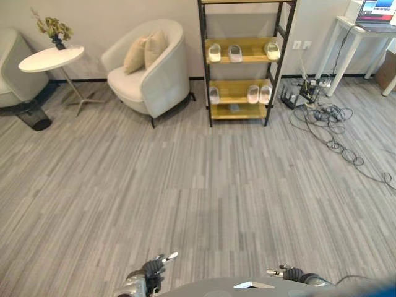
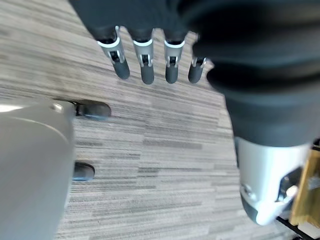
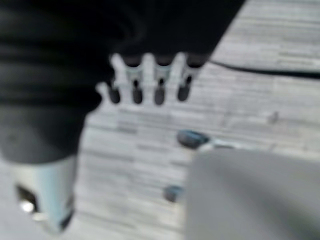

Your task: Arrange the slippers neatly on the shoe rack.

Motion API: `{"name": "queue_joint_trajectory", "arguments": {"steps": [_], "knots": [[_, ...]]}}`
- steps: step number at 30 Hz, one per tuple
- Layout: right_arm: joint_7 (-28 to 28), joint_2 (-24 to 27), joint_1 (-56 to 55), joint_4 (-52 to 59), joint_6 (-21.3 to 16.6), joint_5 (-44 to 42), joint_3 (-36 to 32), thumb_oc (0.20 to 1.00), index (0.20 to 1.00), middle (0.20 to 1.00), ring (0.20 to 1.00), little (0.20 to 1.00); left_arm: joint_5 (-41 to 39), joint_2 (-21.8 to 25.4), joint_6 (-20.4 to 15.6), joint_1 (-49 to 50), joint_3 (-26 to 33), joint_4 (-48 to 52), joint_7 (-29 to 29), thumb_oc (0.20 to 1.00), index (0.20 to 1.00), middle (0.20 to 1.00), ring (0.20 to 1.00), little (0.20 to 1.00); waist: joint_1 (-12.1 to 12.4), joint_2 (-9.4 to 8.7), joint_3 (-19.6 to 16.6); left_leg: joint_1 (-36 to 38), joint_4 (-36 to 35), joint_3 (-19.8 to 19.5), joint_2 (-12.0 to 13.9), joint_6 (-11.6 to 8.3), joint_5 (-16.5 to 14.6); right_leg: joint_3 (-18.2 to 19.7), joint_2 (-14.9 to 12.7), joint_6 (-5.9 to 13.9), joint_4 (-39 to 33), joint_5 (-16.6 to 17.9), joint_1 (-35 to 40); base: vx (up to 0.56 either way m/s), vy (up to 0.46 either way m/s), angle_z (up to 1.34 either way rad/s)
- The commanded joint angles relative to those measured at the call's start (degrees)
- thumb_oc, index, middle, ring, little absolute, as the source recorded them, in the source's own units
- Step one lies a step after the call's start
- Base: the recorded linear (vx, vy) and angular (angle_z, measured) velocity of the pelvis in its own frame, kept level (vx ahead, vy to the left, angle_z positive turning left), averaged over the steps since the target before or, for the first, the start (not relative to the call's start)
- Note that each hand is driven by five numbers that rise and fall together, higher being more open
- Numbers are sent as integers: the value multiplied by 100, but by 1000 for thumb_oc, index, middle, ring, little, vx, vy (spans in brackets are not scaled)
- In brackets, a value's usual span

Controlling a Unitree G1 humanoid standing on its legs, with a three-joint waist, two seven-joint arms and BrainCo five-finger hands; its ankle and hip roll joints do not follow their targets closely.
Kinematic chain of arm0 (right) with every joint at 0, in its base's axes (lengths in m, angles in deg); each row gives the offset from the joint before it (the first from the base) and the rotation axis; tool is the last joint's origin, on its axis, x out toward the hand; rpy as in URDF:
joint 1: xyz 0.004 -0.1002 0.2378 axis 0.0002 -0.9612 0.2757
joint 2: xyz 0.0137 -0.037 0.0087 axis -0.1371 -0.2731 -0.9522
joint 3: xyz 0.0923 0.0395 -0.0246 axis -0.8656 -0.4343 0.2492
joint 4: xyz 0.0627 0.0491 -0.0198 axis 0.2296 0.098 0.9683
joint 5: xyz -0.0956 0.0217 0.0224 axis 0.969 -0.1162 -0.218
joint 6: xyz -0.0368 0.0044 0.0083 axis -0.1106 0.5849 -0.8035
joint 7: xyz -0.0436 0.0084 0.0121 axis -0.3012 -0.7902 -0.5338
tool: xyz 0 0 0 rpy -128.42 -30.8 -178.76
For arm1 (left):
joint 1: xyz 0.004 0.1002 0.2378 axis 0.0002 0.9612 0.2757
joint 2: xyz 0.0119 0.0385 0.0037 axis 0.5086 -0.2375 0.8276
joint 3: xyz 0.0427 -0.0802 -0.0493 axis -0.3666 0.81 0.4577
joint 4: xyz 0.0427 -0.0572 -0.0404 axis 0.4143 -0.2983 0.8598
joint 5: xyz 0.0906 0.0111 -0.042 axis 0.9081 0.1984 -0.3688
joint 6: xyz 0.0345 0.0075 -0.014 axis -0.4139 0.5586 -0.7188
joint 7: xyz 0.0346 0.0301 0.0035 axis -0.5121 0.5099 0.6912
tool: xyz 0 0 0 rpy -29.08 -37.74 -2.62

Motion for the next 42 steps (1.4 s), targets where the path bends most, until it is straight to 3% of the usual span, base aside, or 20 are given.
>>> {"name": "queue_joint_trajectory", "arguments": {"steps": [1,5,11,15,17,18,19,24,26,28,30,32,34,35,36,37,38,39,41,42], "knots": [[-205,-173,57,-310,-189,-265,-123,1000,1000,1000,1000,1000,362,-137,-189,-206,-173,-522,218,1000,1000,1000,1000,1000,-58,-118,-155,42,16,43,-247,140,-67,-179,-48,128,27,122,-5,0,0,0],[-262,-258,-29,-373,-186,-187,-45,1000,1000,1000,1000,1000,849,-146,-236,-334,-686,-820,717,1000,1000,1000,1000,1000,-150,-99,-171,82,16,116,-231,139,-84,-120,-42,128,27,129,7,19,-20,-9],[-394,-305,-148,-411,-149,-52,26,1000,1000,1000,1000,1000,980,-356,-92,-493,-1032,-652,350,1000,1000,1000,1000,1000,-337,-19,-107,-27,16,284,-230,124,-46,-121,-31,116,27,185,-112,-37,-74,-8],[-1030,324,163,-124,-419,-182,-381,1000,1000,1000,1000,1000,1374,-360,-21,-646,-1558,-644,145,1000,1000,1000,1000,1000,-493,66,-12,-14,16,330,-173,26,-27,-42,15,40,27,203,-146,-7,-153,-12],[-858,111,192,-182,-281,-543,-621,1000,1000,1000,1000,1000,1534,-491,29,-740,-1774,-483,204,1000,1000,1000,1000,1000,-557,115,100,240,77,490,-64,-120,-145,300,91,-80,27,253,-132,69,-171,-11],[-797,63,168,-185,-255,-510,-567,1000,1000,1000,1000,1000,1529,-490,12,-729,-1704,-422,251,1000,1000,1000,1000,1000,-553,68,156,170,566,615,-12,-247,-422,459,82,-131,94,263,-160,80,-299,-52],[-674,30,57,-204,-172,-369,-384,1000,1000,1000,1000,1000,1522,-477,36,-809,-1583,-212,363,1000,1000,1000,1000,1000,-515,-67,302,-330,1923,873,219,-475,-583,584,3,-217,302,185,-190,45,-256,-79],[-762,-39,-42,-175,-147,-207,-166,1000,1000,1000,1000,1000,1528,-534,34,-911,-1653,13,500,1000,1000,1000,1000,1000,-513,-113,490,-1222,3488,902,539,-379,-286,437,18,-276,493,-2,-188,58,-160,-37],[-834,-9,-111,-345,-123,-278,-279,1000,1000,1000,1000,1000,1565,-587,72,-817,-1637,-216,540,1000,1000,1000,1000,1000,-447,-71,597,-1602,2657,1127,324,-199,-419,459,95,-292,571,-271,-18,318,7,24],[-830,-12,-93,-418,-112,-377,-343,1000,1000,1000,1000,1000,1586,-551,72,-686,-1565,-548,656,1000,1000,1000,1000,1000,-317,1,640,-1727,1861,1087,242,-227,59,531,228,-316,444,-315,277,425,21,-7],[-885,-36,-10,-469,-104,-322,-224,1000,1000,1000,1000,1000,1543,-457,104,-542,-1355,-998,766,1000,1000,1000,1000,1000,-193,4,700,-1787,913,1080,-4,-206,288,619,354,-296,261,-453,726,517,-21,-22],[-979,-59,50,-512,-118,-304,-134,1000,1000,1000,1000,1000,1525,-296,147,-365,-1142,-1371,935,1000,1000,1000,1000,1000,-67,-7,688,-1914,600,1236,-49,-168,446,864,482,-314,154,-579,1045,455,-18,-36],[-1045,-244,-8,-574,-137,-345,-260,1000,1000,1000,1000,1000,1466,-39,297,66,-721,-1847,1063,1000,1000,1000,1000,1000,43,-143,428,-1554,567,1370,-52,128,622,1068,535,-191,179,-777,1387,613,57,-51],[-1045,-244,-8,-574,-137,-345,-260,1000,1000,1000,1000,1000,1466,-39,297,66,-721,-1847,1063,1000,1000,1000,1000,1000,55,-131,415,-1570,564,1374,-31,124,630,1081,551,-198,180,-761,1366,596,51,-67],[-1065,-301,-13,-575,-145,-368,-300,1000,1000,1000,1000,1000,1441,55,344,114,-578,-1878,1028,1000,1000,1000,1000,1000,105,-261,332,-1627,746,1309,-56,169,611,1072,484,-91,281,-742,1368,569,77,-64],[-1028,-390,-49,-567,-164,-440,-359,1000,1000,1000,1000,1000,1351,218,370,149,-357,-1854,1042,1000,1000,1000,1000,1000,209,-547,246,-1687,1164,1273,-124,254,360,989,324,207,650,-650,1377,575,79,-69],[-1029,-392,-49,-567,-165,-440,-359,1000,1000,1000,1000,1000,1351,220,370,150,-357,-1853,1041,1000,1000,1000,1000,1000,208,-550,245,-1691,1172,1274,-126,255,354,988,322,208,652,-654,1376,747,165,-57],[-996,-483,19,-502,-178,-428,-341,1000,1000,1000,1000,1000,1294,229,323,102,-275,-1661,985,1000,1000,1000,1000,1000,336,-714,169,-1616,1373,1240,-234,360,87,812,190,612,1244,-284,1229,524,168,-38],[-993,-553,22,-363,-241,-328,-278,1000,1000,1000,1000,1000,1180,156,284,-45,-241,-1460,962,1000,1000,1000,1000,1000,395,-770,64,-1548,1392,1058,-370,393,-134,740,154,1163,2386,624,783,669,240,16],[-983,-602,87,-206,-281,-365,-359,1000,1000,1000,1000,1000,1083,32,245,-243,-279,-1247,1052,1000,1000,1000,1000,1000,332,-636,61,-1344,1324,785,-371,407,-329,763,207,1196,3671,1232,197,642,250,78]]}}
